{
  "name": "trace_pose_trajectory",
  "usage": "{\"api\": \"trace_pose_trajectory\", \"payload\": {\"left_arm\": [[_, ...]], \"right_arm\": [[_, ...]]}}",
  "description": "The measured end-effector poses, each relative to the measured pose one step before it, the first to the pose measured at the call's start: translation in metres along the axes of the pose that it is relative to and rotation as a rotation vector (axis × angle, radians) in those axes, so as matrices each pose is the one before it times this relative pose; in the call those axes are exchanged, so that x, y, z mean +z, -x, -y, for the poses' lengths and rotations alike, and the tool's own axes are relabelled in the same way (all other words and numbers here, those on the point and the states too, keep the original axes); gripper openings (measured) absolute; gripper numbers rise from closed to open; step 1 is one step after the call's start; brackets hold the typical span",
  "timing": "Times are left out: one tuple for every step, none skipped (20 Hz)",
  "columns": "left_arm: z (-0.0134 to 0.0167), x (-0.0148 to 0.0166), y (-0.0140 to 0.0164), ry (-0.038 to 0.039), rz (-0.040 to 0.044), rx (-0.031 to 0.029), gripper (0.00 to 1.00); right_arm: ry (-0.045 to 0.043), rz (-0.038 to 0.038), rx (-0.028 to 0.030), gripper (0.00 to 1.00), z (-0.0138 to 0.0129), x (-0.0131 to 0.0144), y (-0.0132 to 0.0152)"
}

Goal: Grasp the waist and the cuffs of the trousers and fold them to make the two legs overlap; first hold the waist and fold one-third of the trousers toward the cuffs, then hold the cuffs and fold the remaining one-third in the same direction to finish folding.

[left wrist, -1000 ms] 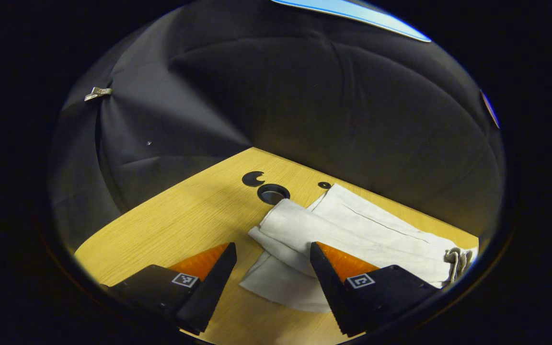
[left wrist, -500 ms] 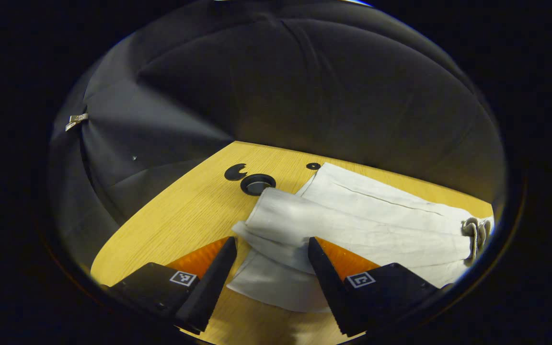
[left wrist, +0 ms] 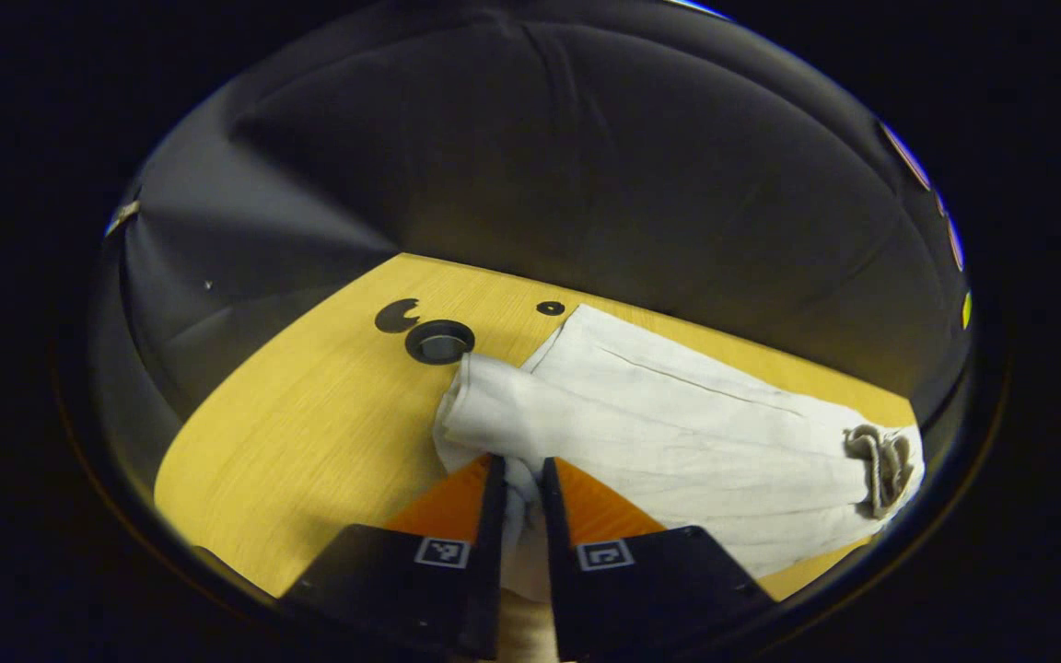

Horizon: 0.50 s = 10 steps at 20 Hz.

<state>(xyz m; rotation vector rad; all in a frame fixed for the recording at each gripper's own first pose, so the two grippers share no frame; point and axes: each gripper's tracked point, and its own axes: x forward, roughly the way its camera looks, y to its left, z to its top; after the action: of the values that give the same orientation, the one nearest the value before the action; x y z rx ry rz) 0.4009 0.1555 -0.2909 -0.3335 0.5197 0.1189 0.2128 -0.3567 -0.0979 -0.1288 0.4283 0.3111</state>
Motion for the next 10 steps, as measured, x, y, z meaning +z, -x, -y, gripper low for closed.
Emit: {"api": "trace_pose_trajectory", "payload": {"left_arm": [[0.00207,-0.00334,-0.00013,-0.00865,-0.01014,-0.00461,0.21],[0.00249,-0.00185,0.00076,-0.01936,-0.01394,-0.00328,0.19],[0.0021,-0.00024,0.00023,-0.01692,-0.00381,0.00802,0.16],[0.00073,-0.00012,-0.00017,-0.01008,-0.0043,0.00998,0.08],[0.00253,-0.00142,0.00038,-0.00458,-0.0046,0.00419,0.1],[0.00198,-0.00192,0.00182,0.00191,-0.0086,-0.00263,0.07],[0.00299,-0.00197,0.00097,0.00329,-0.00822,-0.00619,0.07],[0.00154,-0.00126,0.00165,0.00391,-0.00693,-0.00077,0.06],[-0.00033,-0.00091,0.00019,-0.0004,-0.00189,0.00735,0.06],[0.00013,0.00055,0.00173,0.00059,-0.00061,0.0068,0.06]], "right_arm": [[-0.00629,0.00506,-0.00375,0.98,0.00159,0.00268,0.00129],[-0.00843,0.00602,-0.00043,0.99,0.00038,0.00267,0.00175],[-0.00494,0.00306,-0.00185,0.98,0.00112,0.00106,0.00215],[-0.00047,0.00041,-0.0029,0.98,0.00081,-0.00116,0.00195],[0.00069,-0.0018,-0.00347,0.98,0.00177,-0.00034,0.00261],[-0.00014,0.00172,-0.0015,0.98,0.00042,-0.00082,0.00255],[-0.00203,0.00196,-0.00054,0.98,0.00059,0.00037,0.00239],[-0.00238,0.00255,-0.00092,0.98,-0.00003,-0.00058,0.0036],[-0.00144,0.00213,-0.00219,0.98,0.00103,0.0006,0.00285],[0.00004,0.00134,-0.00275,0.98,-0.00007,-0.00101,0.00318]]}}
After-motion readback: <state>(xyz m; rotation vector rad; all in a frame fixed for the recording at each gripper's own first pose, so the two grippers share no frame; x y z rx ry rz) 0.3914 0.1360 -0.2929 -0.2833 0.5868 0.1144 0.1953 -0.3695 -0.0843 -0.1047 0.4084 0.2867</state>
